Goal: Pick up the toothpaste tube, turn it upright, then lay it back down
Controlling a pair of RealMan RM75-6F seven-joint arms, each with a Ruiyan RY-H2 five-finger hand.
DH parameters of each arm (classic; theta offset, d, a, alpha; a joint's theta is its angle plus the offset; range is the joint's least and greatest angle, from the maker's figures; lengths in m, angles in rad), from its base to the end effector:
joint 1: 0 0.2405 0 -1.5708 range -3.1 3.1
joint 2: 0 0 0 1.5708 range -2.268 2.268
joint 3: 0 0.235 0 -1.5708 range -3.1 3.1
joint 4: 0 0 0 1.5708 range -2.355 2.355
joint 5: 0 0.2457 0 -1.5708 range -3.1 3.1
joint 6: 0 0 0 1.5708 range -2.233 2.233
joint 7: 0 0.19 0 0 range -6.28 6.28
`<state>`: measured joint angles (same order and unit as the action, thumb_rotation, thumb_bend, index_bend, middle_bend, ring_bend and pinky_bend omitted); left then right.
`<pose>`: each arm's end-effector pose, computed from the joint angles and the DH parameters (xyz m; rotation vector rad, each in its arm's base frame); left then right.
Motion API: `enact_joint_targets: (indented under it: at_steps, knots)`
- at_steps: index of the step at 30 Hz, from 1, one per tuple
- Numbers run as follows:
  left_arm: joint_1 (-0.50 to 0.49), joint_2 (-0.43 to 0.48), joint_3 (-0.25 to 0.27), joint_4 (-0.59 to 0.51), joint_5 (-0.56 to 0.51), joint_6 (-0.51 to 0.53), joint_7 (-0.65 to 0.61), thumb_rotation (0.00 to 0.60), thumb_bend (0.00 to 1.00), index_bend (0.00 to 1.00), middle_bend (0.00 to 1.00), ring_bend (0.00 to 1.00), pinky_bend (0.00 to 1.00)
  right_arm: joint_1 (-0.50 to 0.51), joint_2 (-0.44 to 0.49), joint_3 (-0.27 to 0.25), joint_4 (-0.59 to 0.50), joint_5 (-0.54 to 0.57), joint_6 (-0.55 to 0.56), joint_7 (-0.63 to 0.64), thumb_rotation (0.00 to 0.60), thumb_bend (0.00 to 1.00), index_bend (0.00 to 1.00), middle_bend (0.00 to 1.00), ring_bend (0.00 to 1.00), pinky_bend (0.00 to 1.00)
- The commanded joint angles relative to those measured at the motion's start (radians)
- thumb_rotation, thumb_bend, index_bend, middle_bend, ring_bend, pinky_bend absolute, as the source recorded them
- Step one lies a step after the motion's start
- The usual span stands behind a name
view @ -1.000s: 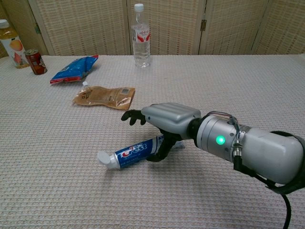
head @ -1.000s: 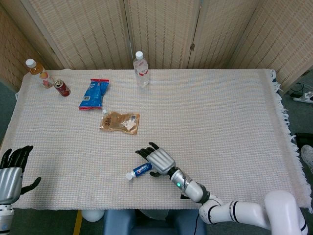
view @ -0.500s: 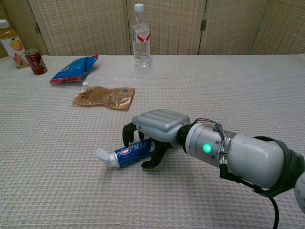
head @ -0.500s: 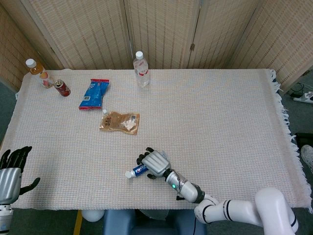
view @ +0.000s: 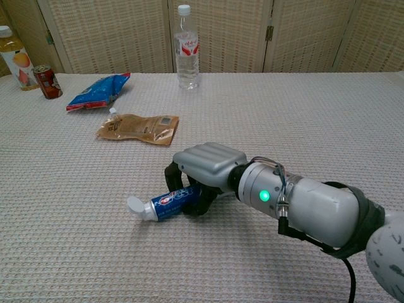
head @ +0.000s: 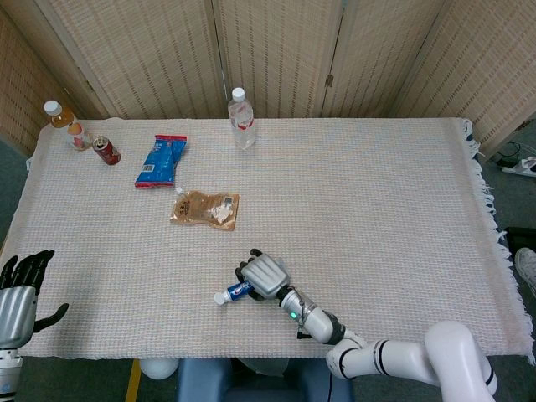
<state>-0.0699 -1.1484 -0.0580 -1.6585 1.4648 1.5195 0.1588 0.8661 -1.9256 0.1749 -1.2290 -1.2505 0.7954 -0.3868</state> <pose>-0.2976 0.2246 0.1125 -1.3547 -0.8381 -0.8383 -0.0314 -0.3247 -0.1944 2.2276 -0.8484 0.9603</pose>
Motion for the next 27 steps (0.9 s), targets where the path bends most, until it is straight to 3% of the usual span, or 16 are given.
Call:
enact_joint_targets:
  at_steps: [1,6,11,15,20,23,27]
  knots:
    - [-0.007,0.002,-0.003,0.002,0.011,-0.002,-0.007,0.6,0.25,0.11,0.13,0.12,0.0,0.0,-0.001,0.002,0.001,-0.01,0.017,0.014,0.6,0.5,0.61,0.52,0.53,0.28]
    - [-0.04,0.013,-0.01,0.001,0.072,-0.009,-0.055,0.6,0.25,0.13,0.13,0.13,0.0,-0.018,0.048,-0.003,-0.038,-0.105,0.084,0.15,0.6,0.58,0.72,0.6,0.62,0.5]
    - [-0.103,0.027,-0.011,0.005,0.159,-0.048,-0.132,0.6,0.25,0.16,0.15,0.17,0.0,-0.035,0.118,-0.012,-0.065,-0.192,0.14,0.331,0.6,0.63,0.76,0.63,0.66,0.55]
    - [-0.167,0.025,-0.023,0.018,0.247,-0.068,-0.095,0.6,0.26,0.2,0.22,0.22,0.06,-0.027,0.187,-0.008,-0.091,-0.204,0.121,0.397,0.6,0.64,0.78,0.65,0.67,0.56]
    - [-0.248,0.013,-0.023,0.015,0.356,-0.109,-0.045,0.6,0.31,0.26,0.42,0.39,0.22,0.04,0.335,0.026,-0.199,-0.125,-0.037,0.309,0.6,0.66,0.78,0.65,0.67,0.56]
    - [-0.294,0.007,-0.015,0.009,0.395,-0.16,-0.022,0.6,0.37,0.27,0.6,0.55,0.4,0.075,0.403,0.047,-0.267,-0.048,-0.107,0.224,0.6,0.66,0.78,0.65,0.67,0.56]
    - [-0.348,0.005,-0.003,-0.029,0.407,-0.251,0.017,0.6,0.44,0.24,0.73,0.67,0.58,0.12,0.455,0.06,-0.324,0.049,-0.155,0.121,0.6,0.67,0.78,0.65,0.68,0.56]
